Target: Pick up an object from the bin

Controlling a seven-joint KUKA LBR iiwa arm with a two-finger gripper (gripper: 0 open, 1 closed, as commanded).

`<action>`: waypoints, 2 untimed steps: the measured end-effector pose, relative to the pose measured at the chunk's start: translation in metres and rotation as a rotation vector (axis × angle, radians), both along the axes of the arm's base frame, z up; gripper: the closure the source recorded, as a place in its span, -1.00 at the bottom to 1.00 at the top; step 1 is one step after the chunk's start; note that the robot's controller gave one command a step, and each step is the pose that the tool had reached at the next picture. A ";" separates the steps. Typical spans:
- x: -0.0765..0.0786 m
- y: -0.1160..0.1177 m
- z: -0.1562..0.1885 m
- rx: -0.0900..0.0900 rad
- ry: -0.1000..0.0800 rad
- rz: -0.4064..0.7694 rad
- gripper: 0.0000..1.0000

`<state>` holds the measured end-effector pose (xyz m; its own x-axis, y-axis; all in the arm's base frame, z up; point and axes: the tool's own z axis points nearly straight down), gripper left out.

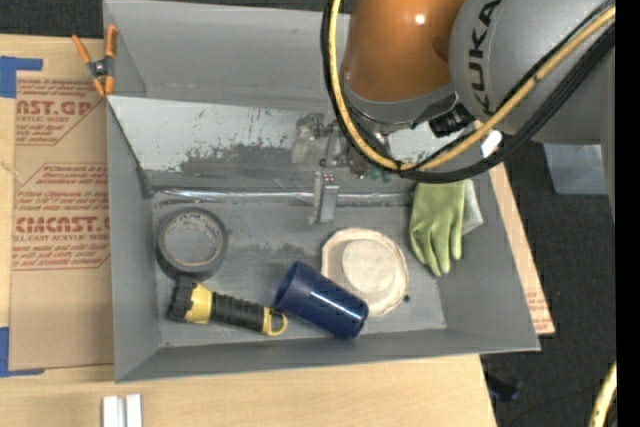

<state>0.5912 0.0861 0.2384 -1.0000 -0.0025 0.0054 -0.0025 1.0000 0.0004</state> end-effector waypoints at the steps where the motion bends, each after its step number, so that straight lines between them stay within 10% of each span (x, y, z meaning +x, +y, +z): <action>1: 0.001 0.000 0.005 0.001 -0.008 -0.002 -1.00; 2: -0.006 0.035 -0.066 0.001 -0.010 0.174 -1.00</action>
Offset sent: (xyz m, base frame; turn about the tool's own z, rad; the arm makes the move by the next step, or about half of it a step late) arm -0.0169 0.0860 -0.1684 -0.4237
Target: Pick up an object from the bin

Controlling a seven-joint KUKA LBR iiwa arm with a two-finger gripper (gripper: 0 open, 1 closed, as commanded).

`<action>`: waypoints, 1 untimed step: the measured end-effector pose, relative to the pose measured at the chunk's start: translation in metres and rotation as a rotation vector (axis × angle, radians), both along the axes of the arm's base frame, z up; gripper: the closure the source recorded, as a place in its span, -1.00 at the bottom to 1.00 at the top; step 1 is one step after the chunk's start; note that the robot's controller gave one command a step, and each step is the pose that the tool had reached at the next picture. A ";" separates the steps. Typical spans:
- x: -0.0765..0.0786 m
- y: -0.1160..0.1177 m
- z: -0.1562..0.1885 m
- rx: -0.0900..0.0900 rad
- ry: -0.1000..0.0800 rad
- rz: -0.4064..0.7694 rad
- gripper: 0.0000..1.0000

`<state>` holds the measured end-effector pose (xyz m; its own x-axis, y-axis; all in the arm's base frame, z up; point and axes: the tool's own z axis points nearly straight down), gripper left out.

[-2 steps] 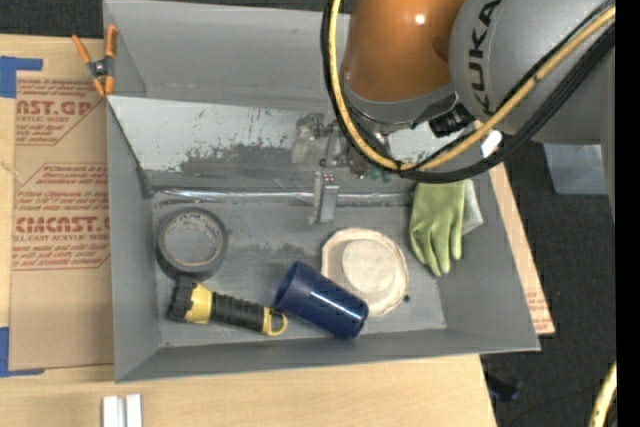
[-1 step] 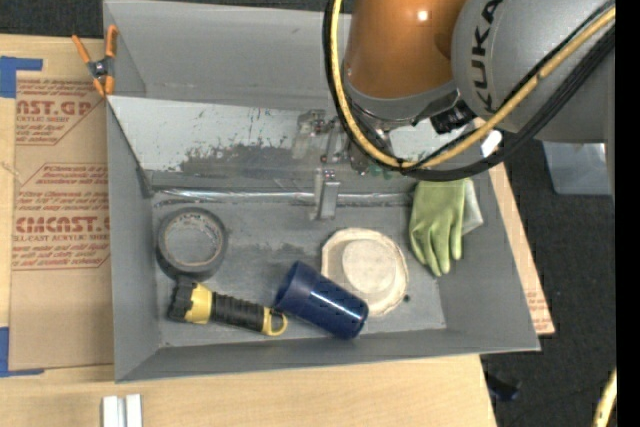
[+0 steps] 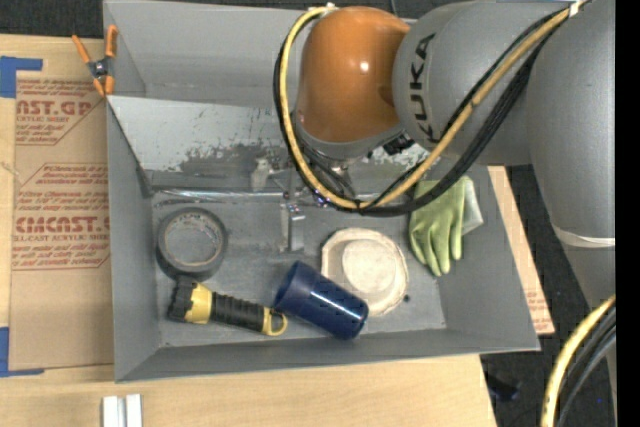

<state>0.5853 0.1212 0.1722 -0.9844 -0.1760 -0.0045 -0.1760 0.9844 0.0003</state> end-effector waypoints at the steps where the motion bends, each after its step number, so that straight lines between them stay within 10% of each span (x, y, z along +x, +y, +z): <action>1: -0.079 0.078 -0.013 0.002 -0.004 0.172 -1.00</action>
Offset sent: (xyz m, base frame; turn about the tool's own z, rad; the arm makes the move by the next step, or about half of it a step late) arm -0.0463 0.0997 -0.0344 -0.2055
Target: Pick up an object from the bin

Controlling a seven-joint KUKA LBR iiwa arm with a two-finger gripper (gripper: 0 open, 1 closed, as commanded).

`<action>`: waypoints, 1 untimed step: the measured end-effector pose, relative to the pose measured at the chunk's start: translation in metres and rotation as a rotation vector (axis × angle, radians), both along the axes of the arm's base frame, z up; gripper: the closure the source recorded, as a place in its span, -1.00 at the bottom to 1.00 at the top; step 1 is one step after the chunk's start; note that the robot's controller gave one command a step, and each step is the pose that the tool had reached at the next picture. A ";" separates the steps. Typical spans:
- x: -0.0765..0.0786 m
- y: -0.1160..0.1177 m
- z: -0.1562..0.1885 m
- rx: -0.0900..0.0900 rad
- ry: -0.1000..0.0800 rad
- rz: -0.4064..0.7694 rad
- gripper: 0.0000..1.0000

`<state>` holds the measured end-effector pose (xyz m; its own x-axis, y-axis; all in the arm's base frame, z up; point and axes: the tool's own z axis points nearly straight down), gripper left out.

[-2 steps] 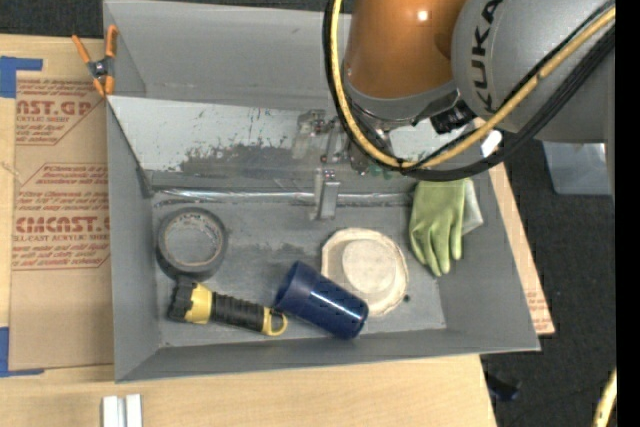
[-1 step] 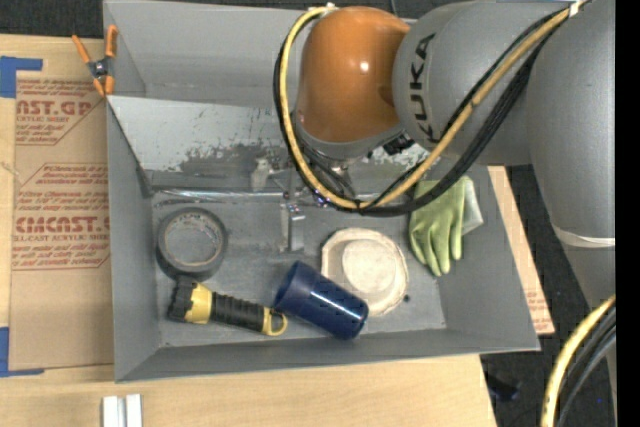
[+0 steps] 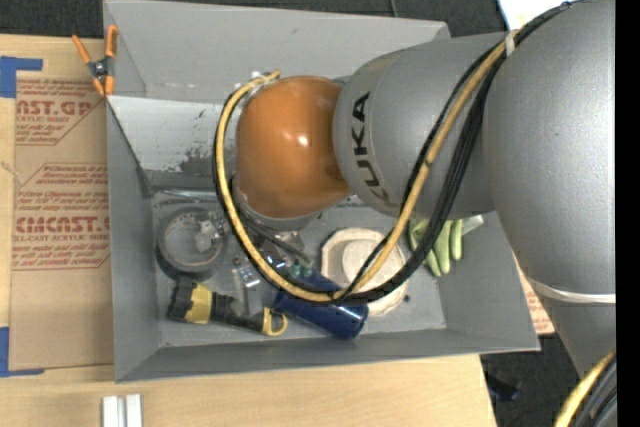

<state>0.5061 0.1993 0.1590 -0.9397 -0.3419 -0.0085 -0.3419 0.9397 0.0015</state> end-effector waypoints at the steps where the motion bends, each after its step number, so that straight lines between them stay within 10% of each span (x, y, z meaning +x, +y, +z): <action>1: 0.034 0.023 -0.023 -0.005 0.000 0.035 -1.00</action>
Offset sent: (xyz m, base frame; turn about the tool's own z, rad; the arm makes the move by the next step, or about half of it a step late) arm -0.0251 0.0364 -0.0890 -0.1779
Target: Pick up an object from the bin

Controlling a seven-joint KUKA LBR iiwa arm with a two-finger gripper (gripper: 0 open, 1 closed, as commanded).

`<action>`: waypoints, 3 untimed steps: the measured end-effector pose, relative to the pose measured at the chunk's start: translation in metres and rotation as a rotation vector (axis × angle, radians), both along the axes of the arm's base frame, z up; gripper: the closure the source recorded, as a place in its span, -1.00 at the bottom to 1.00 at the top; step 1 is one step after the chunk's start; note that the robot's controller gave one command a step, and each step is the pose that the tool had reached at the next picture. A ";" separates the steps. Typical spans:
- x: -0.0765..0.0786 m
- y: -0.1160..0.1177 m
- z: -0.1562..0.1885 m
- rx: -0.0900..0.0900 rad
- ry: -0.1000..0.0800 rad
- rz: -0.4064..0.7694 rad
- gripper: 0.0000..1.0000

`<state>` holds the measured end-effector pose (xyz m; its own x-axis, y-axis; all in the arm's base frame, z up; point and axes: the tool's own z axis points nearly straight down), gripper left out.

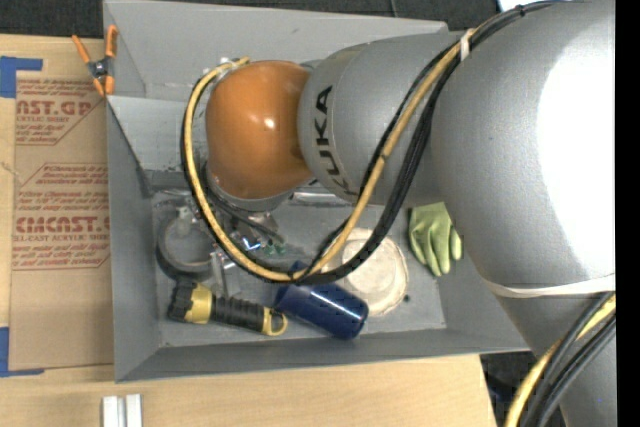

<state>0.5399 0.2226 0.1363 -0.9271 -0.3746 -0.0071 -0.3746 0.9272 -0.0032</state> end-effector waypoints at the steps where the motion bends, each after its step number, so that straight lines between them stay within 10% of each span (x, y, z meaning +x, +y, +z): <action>1: -0.046 0.009 -0.053 0.002 -0.016 0.117 -1.00; 2: -0.059 0.009 -0.067 -0.006 -0.008 0.124 1.00; 3: -0.059 0.009 -0.067 -0.005 -0.008 0.124 1.00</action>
Offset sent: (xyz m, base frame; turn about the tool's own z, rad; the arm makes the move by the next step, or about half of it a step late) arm -0.0609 0.0140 -0.0663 -0.1317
